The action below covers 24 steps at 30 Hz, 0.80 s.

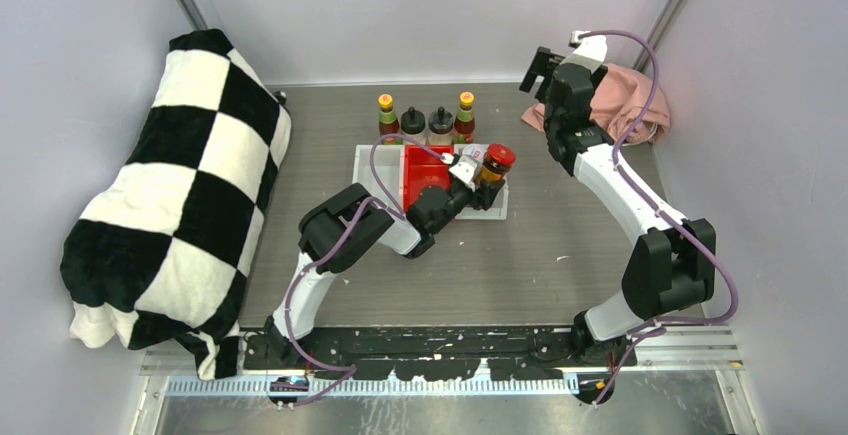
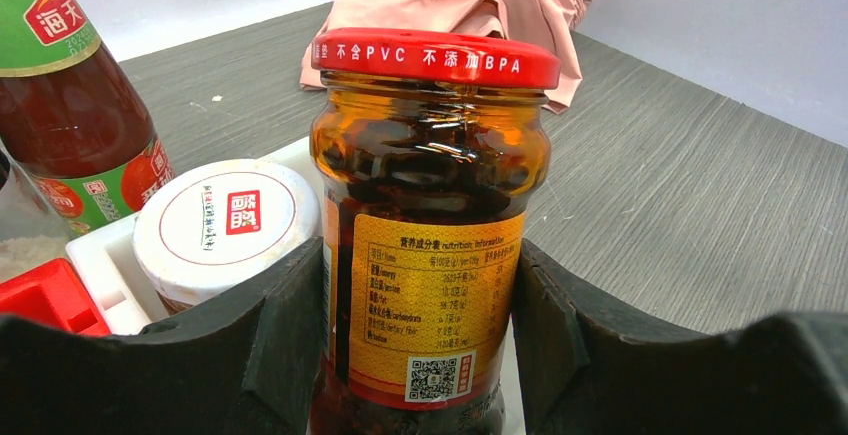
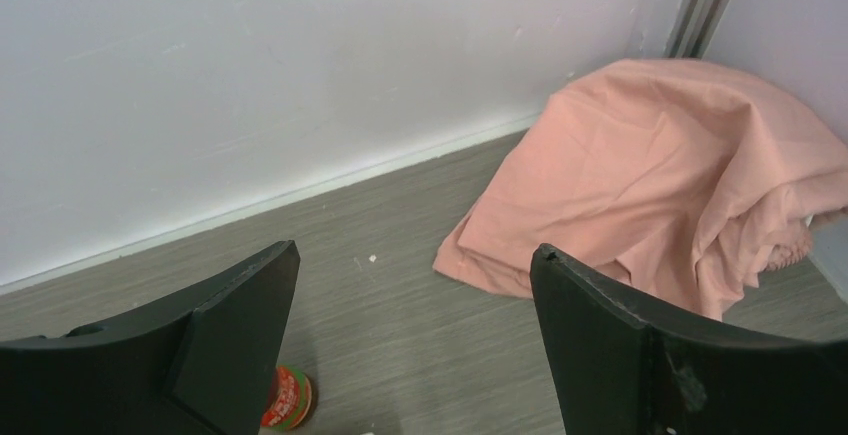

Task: Organize the condiment bottles
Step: Place the bottle in the storage box.

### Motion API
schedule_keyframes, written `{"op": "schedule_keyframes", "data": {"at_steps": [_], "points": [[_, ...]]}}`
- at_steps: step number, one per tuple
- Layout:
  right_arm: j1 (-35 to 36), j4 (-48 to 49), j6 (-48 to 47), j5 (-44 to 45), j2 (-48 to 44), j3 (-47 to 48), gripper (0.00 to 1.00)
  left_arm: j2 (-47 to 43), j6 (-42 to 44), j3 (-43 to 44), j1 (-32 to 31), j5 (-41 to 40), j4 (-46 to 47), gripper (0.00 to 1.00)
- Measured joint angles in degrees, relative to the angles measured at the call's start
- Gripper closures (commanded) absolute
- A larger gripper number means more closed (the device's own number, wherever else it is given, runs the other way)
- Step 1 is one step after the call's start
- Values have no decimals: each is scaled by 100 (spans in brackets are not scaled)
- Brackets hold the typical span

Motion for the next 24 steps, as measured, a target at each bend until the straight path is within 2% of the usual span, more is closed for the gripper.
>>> {"op": "schedule_keyframes", "data": {"at_steps": [3, 6, 8, 10, 13, 15, 19, 24], "points": [[2, -216, 225, -17, 0, -2, 12, 0, 42, -17, 0, -2, 15, 100], [11, -286, 496, -35, -4, -127, 20, 0, 48, -26, 0, -2, 31, 100], [42, -291, 678, -37, -4, -363, 33, 0, 48, -28, 0, -2, 37, 100], [81, -348, 778, -24, -4, -577, 42, 0, 48, -28, 0, -4, 37, 100], [192, -463, 914, 33, -4, -898, 50, 0, 50, -31, 4, -13, 39, 100], [267, -507, 973, 68, -4, -1051, 64, 0, 50, -31, 4, -33, 39, 100], [374, -514, 1067, 136, -7, -1272, 79, 2, 50, -31, 4, -44, 42, 100], [417, -511, 1113, 199, -20, -1357, 82, 7, 61, -31, 4, -48, 46, 100]]}}
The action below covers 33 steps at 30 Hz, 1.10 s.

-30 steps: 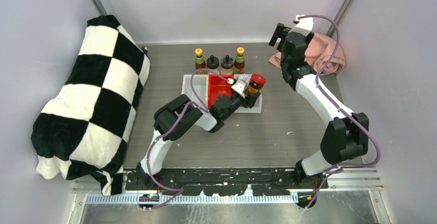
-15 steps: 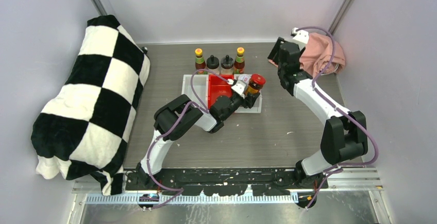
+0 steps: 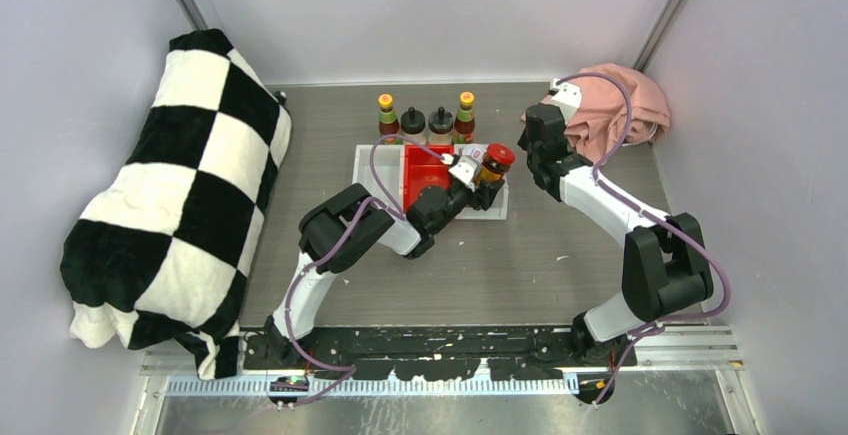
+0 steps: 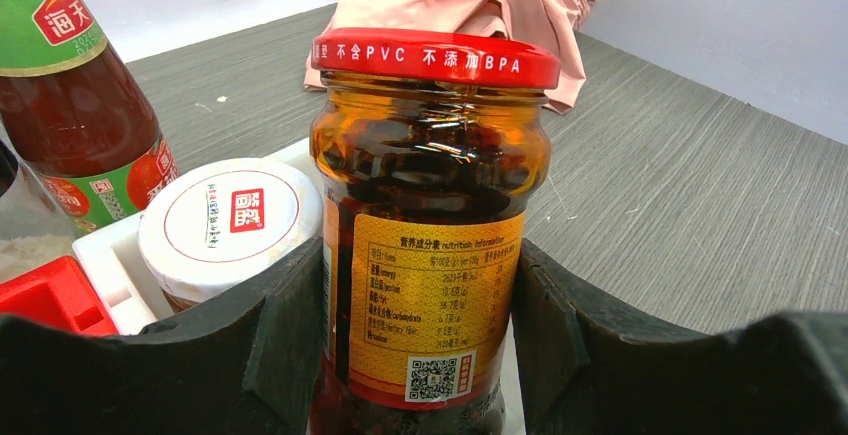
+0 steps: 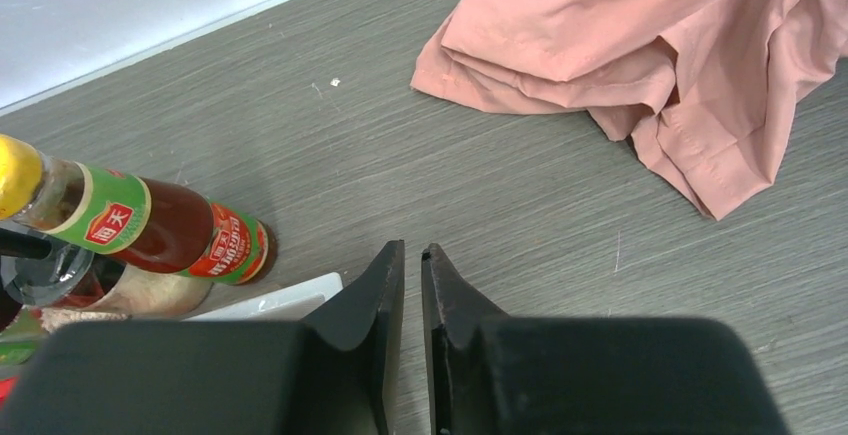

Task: Organize the condiment bottles
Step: Place the bottle in the storage box.

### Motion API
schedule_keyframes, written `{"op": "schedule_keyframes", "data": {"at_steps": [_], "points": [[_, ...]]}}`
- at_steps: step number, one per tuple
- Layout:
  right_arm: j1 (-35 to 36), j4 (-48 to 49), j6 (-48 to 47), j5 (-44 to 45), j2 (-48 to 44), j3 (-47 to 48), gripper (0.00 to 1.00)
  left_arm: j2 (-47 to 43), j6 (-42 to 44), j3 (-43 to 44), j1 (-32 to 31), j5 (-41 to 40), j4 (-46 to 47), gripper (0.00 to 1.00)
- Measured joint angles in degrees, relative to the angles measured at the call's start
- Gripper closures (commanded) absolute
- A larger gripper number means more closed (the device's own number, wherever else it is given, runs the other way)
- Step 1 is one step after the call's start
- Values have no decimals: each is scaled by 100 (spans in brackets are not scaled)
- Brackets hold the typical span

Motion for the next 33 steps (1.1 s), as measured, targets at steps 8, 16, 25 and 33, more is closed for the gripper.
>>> {"op": "schedule_keyframes", "data": {"at_steps": [8, 16, 25, 33], "points": [[59, -13, 94, 4, -9, -164, 87, 2, 20, 0, 0, 0, 4, 100], [83, -31, 404, -94, -9, -372, 87, 2, 111, -13, -4, -2, 4, 100], [83, -11, 695, -422, 101, -380, 82, 2, 243, -70, -13, -44, 59, 100], [138, -103, 931, -817, 214, -114, 18, 2, 286, -94, -17, -50, 85, 100]]}}
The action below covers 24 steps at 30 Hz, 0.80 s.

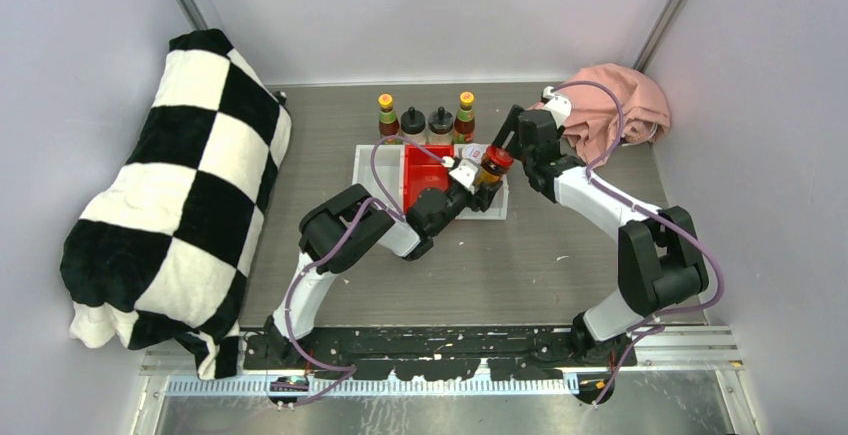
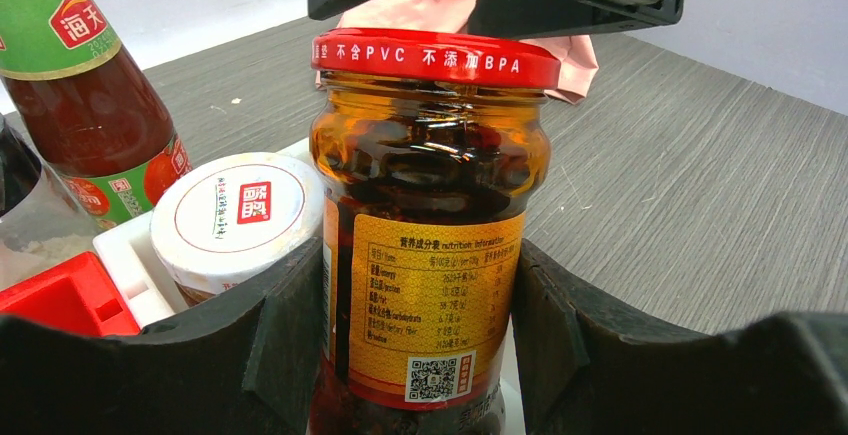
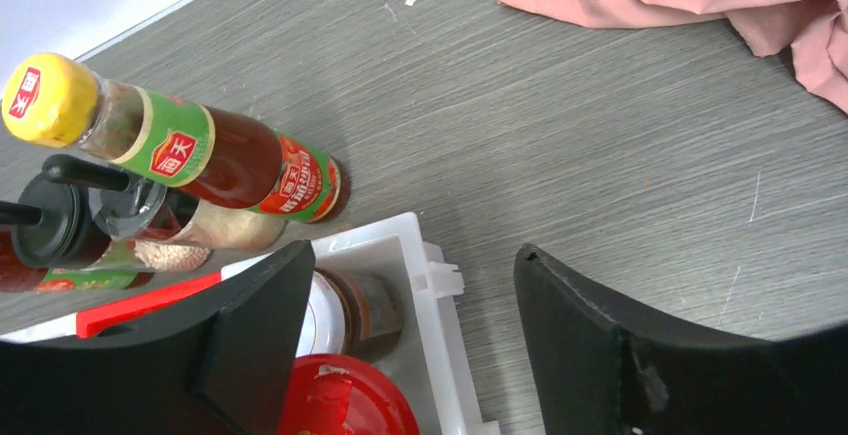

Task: Organize the condiment bottles
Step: Place the bottle in the storage box.

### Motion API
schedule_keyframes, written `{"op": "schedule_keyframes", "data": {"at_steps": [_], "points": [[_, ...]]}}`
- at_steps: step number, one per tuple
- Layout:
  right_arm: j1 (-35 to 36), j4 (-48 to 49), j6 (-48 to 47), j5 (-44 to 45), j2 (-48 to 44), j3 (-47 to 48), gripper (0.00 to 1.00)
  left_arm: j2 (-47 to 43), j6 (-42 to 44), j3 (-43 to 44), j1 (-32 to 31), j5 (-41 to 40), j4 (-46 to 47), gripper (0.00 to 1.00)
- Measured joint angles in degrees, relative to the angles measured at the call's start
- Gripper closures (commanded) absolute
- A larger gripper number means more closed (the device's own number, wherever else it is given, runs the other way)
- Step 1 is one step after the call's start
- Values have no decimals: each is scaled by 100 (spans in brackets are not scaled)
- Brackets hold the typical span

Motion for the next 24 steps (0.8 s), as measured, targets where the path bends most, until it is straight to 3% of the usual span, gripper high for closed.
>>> {"op": "schedule_keyframes", "data": {"at_steps": [2, 24], "points": [[31, -20, -22, -42, -28, 13, 13, 0, 0, -2, 0, 0, 7, 100], [909, -605, -179, 317, -697, -68, 12, 0, 2, -2, -4, -2, 11, 100]]}}
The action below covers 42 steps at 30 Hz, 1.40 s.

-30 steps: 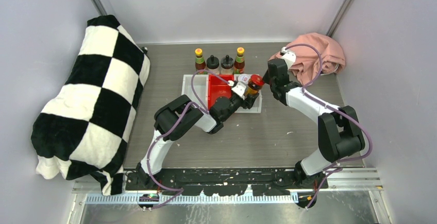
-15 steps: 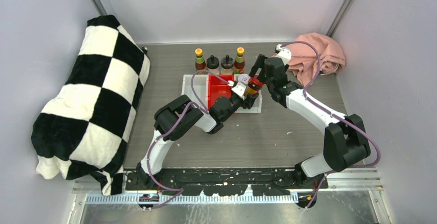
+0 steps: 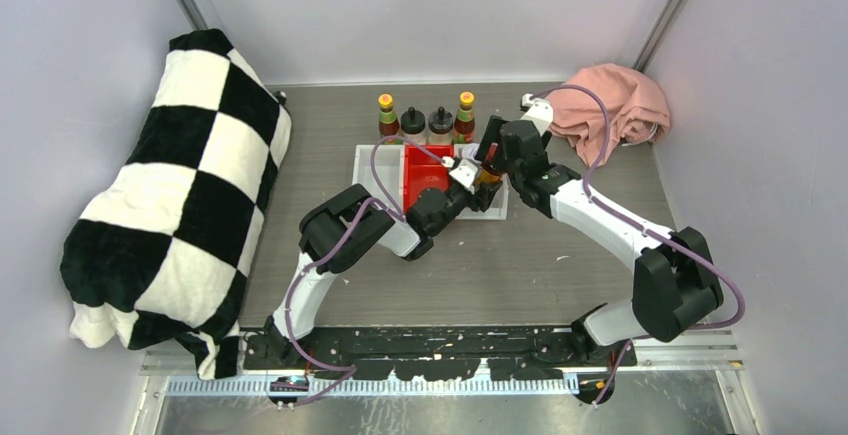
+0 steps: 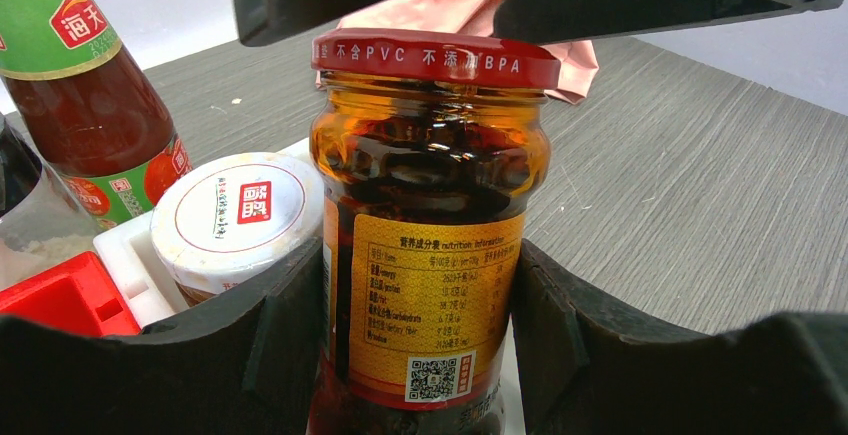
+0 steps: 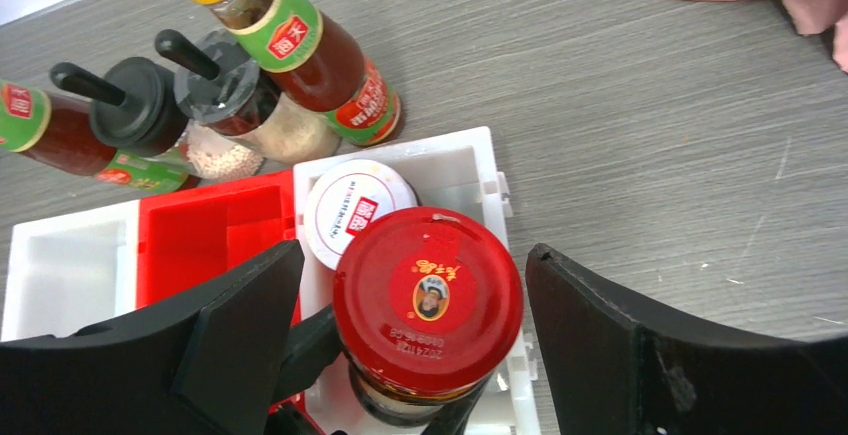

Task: Organize the condiment bottles
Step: Place the bottle in the storage box.

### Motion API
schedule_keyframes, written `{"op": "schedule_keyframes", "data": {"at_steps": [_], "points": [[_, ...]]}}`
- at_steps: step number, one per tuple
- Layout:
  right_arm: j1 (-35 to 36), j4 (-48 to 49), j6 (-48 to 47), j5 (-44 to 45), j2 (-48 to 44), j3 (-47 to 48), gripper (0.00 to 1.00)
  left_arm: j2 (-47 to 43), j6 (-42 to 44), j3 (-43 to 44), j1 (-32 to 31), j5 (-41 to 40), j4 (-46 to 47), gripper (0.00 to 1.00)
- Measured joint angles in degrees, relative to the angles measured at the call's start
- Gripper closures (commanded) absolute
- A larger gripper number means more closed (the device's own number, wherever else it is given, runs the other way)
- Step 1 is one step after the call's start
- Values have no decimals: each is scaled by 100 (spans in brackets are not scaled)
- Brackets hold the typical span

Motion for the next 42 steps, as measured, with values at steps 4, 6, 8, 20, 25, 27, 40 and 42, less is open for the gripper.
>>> {"op": "schedule_keyframes", "data": {"at_steps": [4, 6, 8, 20, 25, 27, 40, 42], "points": [[-4, -131, -52, 149, -31, -7, 12, -2, 2, 0, -17, -2, 0, 100], [-4, -179, -74, 188, -55, -7, 12, 0, 2, 0, -24, -2, 0, 100], [-4, -216, -83, 212, -74, -7, 12, 0, 4, 0, -31, -4, 0, 100], [-4, -273, -9, 184, -76, -7, 12, -2, 24, 0, -55, -11, -2, 100], [-4, -269, 42, 131, -74, -9, 12, -2, 26, 0, -59, -11, -2, 100], [-4, -267, 59, 116, -74, -22, 12, 0, 26, 0, -59, -11, -2, 100], [-4, -195, 188, -17, -13, -83, 23, -2, 39, 0, -59, -11, -4, 100], [-4, -177, 201, -31, 2, -101, 28, -2, 39, 0, -59, -11, -7, 100]]}}
